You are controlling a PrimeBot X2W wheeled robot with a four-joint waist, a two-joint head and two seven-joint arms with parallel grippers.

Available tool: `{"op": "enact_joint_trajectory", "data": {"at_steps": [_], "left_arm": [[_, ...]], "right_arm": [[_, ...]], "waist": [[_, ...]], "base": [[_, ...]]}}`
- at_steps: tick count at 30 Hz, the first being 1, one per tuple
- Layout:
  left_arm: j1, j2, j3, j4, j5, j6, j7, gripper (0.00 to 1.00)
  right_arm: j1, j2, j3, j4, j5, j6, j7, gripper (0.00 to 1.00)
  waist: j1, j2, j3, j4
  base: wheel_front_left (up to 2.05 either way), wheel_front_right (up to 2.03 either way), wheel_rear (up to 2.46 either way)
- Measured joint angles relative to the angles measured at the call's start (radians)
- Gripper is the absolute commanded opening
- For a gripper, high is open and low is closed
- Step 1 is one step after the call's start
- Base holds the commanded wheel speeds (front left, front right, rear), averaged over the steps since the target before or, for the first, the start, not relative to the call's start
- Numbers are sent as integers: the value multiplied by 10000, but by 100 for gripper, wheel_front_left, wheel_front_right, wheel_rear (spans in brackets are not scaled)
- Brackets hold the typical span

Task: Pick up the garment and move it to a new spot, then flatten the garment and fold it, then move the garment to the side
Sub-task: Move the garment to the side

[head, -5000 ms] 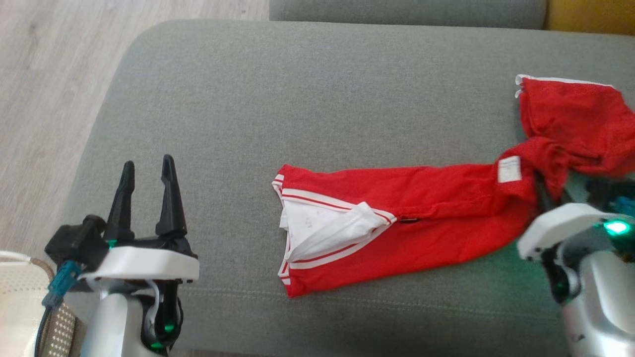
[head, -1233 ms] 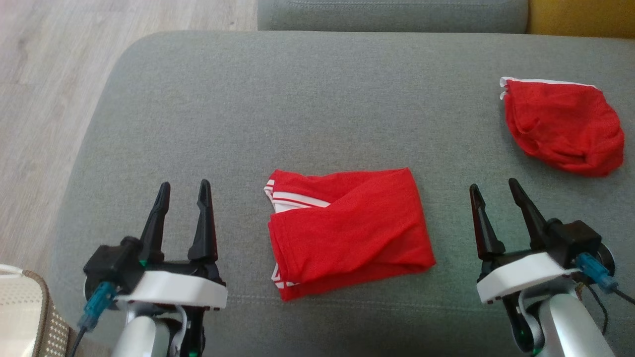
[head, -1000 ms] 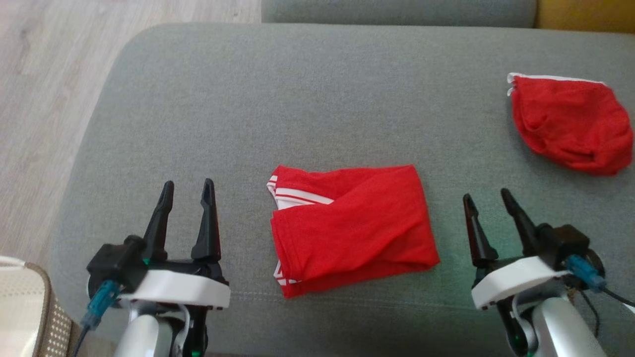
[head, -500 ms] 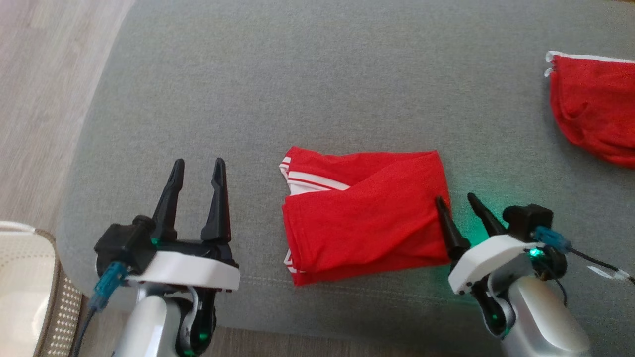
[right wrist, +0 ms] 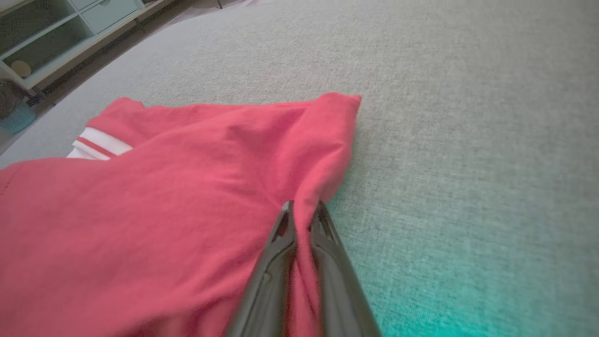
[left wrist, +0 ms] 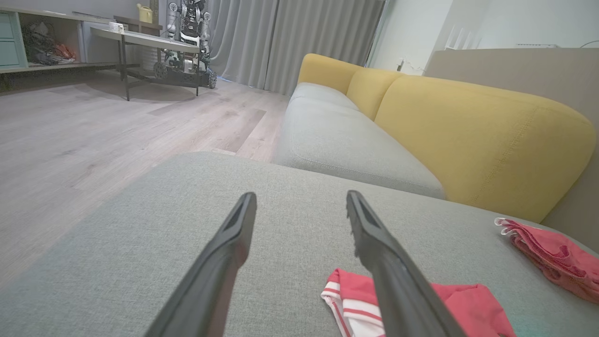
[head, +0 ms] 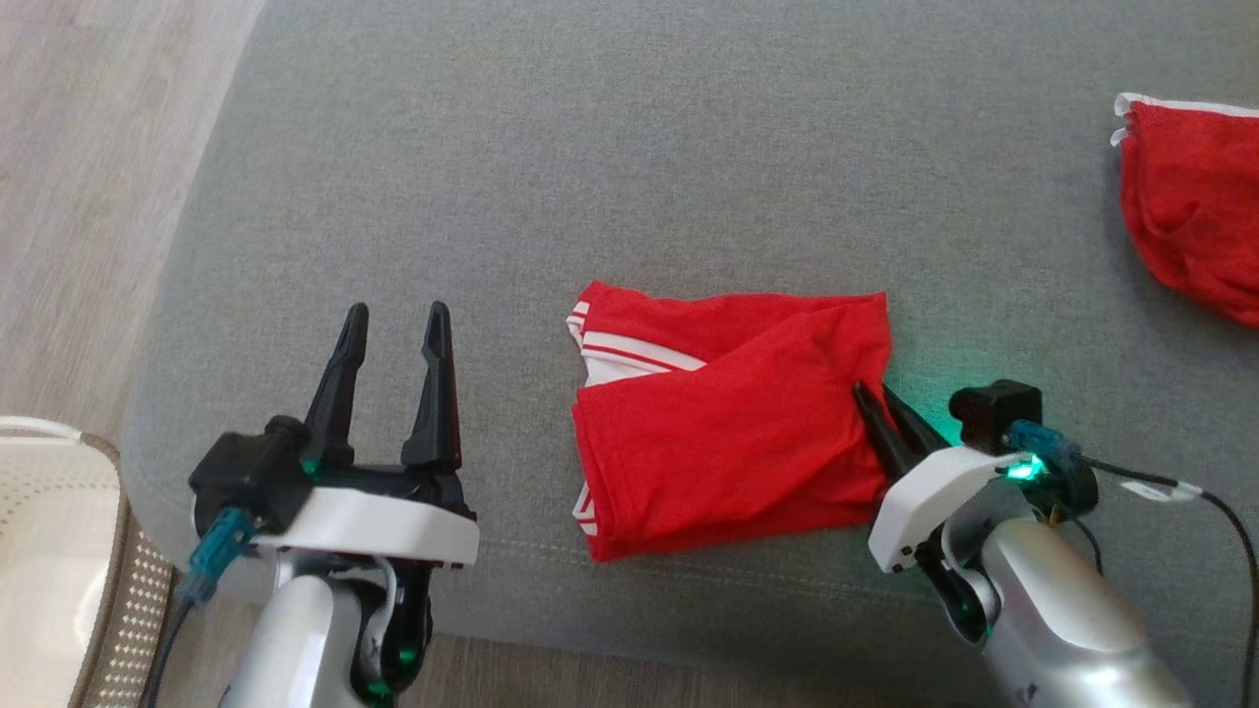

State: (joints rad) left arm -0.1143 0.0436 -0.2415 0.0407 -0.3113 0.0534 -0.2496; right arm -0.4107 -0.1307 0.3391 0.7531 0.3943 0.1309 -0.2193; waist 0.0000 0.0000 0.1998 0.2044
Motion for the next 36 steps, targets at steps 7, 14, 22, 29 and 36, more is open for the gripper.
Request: {"op": "enact_joint_trajectory", "data": {"at_steps": [7, 14, 22, 29, 36], "left_arm": [[-1, 0, -2, -2, 0, 0, 0, 100], [-24, 2, 4, -69, 6, -21, 0, 100], [-1025, 0, -130, -197, 209, -324, -2, 100], [-2087, -12, -355, -240, 558, -568, -71, 100], [-2847, -31, -368, -163, 999, -848, -71, 100]], "right_arm": [[-475, -382, 462, -138, -796, 0, -203, 0], [-1451, -1037, 1003, -819, -1116, 0, -274, 0], [-3077, -2428, 1641, -1336, -717, 0, 393, 0], [-4203, -3674, 2071, -1335, -36, 2, 823, 0], [-5460, -4491, 1643, -527, 293, 2, 757, 0]], "waist": [[0, 0, -215, -117], [0, 0, -335, -524], [0, 0, 137, -1064], [0, 0, 909, -1618], [1, 0, 1790, -2325]], "base": [[0, 0, 0], [0, 0, 0], [0, 0, 0], [0, 0, 0], [0, 0, 0]]}}
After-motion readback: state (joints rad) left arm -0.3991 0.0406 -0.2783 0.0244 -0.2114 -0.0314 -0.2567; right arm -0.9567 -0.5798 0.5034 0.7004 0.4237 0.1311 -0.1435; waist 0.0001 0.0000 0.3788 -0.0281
